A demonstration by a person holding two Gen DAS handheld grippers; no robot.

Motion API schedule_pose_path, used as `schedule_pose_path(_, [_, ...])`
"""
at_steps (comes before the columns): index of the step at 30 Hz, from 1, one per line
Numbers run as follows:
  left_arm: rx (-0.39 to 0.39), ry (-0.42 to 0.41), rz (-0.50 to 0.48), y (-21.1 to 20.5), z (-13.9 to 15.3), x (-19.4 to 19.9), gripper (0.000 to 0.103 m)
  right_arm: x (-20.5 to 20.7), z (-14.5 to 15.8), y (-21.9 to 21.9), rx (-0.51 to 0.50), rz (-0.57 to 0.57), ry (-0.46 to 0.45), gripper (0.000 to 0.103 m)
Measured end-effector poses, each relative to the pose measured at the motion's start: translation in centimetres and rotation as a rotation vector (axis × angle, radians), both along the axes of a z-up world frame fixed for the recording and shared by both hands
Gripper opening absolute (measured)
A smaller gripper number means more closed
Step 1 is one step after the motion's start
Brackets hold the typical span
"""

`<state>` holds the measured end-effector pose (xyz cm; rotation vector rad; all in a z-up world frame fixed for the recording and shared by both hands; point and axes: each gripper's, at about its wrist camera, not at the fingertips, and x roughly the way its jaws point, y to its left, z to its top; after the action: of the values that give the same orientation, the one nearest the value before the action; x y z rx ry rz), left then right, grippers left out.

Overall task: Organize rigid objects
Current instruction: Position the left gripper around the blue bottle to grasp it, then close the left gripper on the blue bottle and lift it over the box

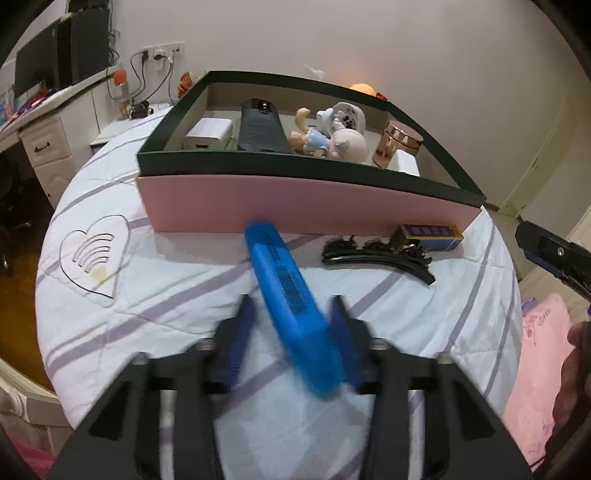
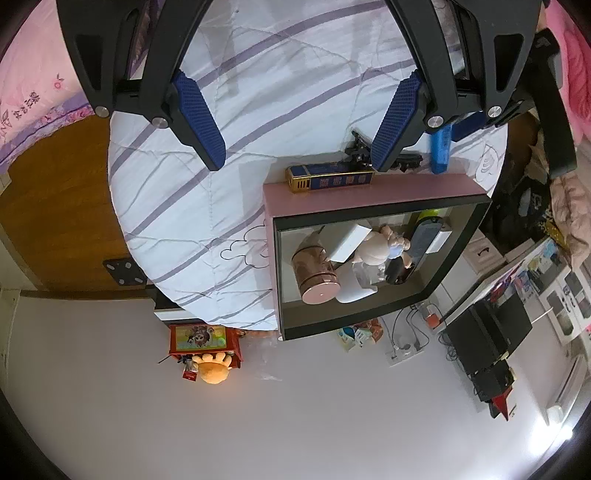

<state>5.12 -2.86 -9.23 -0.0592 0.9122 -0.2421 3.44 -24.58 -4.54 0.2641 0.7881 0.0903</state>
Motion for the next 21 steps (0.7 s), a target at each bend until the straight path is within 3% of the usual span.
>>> schedule_pose_path(3, [-0.022, 0.011, -0.026, 0.8, 0.0, -0.2, 0.026, 0.1, 0.0, 0.3, 0.000, 0.007, 0.000, 0.082])
schedule_pose_path(17, [-0.025, -0.061, -0.082, 0.0, 2.3, -2.1, 0.021, 0.3, 0.3, 1.0, -0.013, 0.013, -0.007, 0.082])
schedule_pose_path(21, [-0.030, -0.038, -0.085, 0.1, 1.8, -1.6, 0.021, 0.4, 0.1, 1.0, -0.009, 0.010, -0.002, 0.082])
